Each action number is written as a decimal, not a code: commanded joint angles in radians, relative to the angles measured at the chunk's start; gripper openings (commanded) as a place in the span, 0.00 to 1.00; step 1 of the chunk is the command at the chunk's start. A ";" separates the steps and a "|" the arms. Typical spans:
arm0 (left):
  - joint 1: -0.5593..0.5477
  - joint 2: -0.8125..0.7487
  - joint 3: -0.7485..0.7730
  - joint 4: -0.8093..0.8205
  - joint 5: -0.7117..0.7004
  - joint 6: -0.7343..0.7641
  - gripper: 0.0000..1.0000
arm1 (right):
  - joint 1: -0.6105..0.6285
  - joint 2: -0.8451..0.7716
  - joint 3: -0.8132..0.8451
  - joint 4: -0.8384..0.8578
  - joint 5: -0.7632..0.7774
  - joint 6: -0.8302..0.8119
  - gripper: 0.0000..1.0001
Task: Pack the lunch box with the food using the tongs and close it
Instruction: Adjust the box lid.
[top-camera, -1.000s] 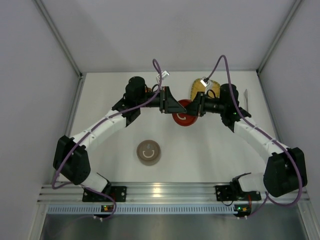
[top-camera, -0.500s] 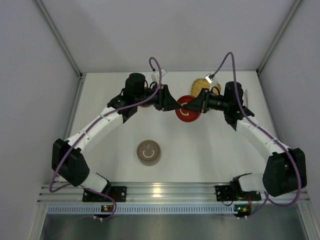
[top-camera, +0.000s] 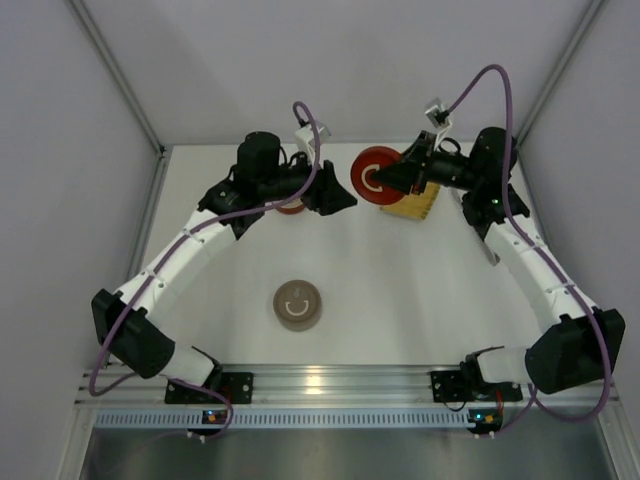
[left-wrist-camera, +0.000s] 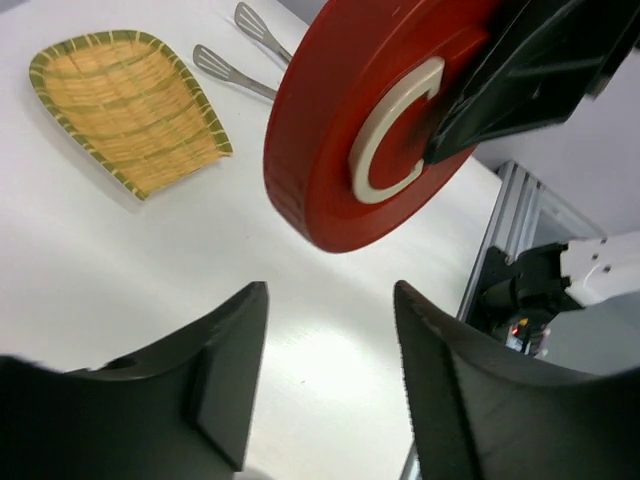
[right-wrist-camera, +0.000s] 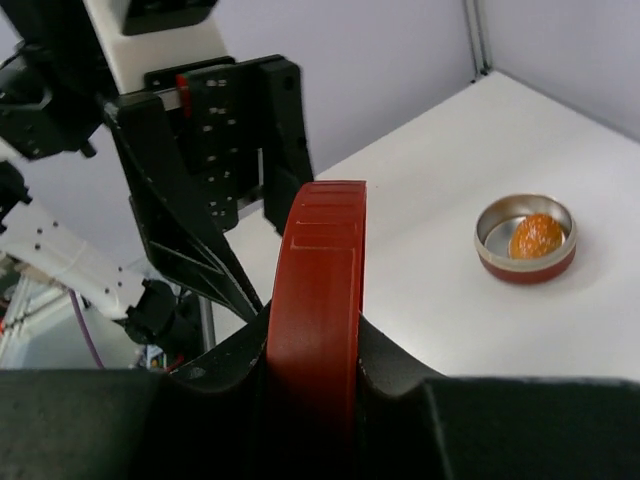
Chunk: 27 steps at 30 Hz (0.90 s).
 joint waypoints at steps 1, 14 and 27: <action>0.016 -0.043 0.063 -0.017 0.087 0.125 0.62 | -0.009 -0.044 0.094 0.047 -0.158 -0.136 0.00; 0.040 -0.124 0.135 -0.275 0.292 0.643 0.72 | 0.054 -0.153 0.449 -0.936 0.151 -1.389 0.00; -0.069 -0.185 0.083 -0.063 0.145 1.046 0.74 | 0.103 -0.191 0.509 -1.071 0.139 -1.695 0.00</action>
